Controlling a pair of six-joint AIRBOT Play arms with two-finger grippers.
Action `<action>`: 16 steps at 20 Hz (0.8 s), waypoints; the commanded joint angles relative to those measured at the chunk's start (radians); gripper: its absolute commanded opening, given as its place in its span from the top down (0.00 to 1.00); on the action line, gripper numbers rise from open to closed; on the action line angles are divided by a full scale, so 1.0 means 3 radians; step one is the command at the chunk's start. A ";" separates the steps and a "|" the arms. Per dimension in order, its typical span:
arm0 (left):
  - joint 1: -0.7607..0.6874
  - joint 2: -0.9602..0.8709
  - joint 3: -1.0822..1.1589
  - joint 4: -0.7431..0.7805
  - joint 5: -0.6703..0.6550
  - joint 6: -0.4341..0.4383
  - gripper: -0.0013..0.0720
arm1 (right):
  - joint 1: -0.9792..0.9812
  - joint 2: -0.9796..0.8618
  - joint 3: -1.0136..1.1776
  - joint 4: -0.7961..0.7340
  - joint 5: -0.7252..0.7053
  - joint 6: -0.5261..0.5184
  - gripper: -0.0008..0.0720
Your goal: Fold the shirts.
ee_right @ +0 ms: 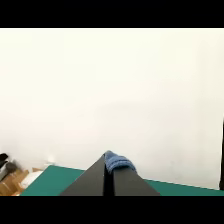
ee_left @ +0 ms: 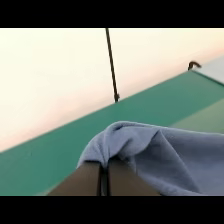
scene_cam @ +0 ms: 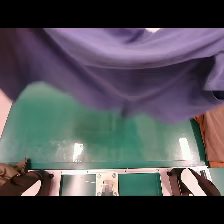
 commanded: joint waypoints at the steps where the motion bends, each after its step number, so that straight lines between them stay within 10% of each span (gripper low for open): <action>1: -0.0001 -0.0075 -0.0464 0.0047 -0.0094 -0.0093 0.94 | 0.0032 -0.0282 -0.0050 -0.0029 -0.0056 0.0010 0.96; 8: -0.0001 -0.1457 -0.1928 -0.0287 0.0600 0.0083 0.94 | 0.0950 -0.1714 -0.0819 -0.0641 -0.0289 0.0010 0.96; 16: 0.0005 -0.3415 -0.1094 -0.0470 0.0867 0.0272 0.94 | 0.1343 -0.3390 -0.0832 -0.0632 -0.0385 0.0277 0.96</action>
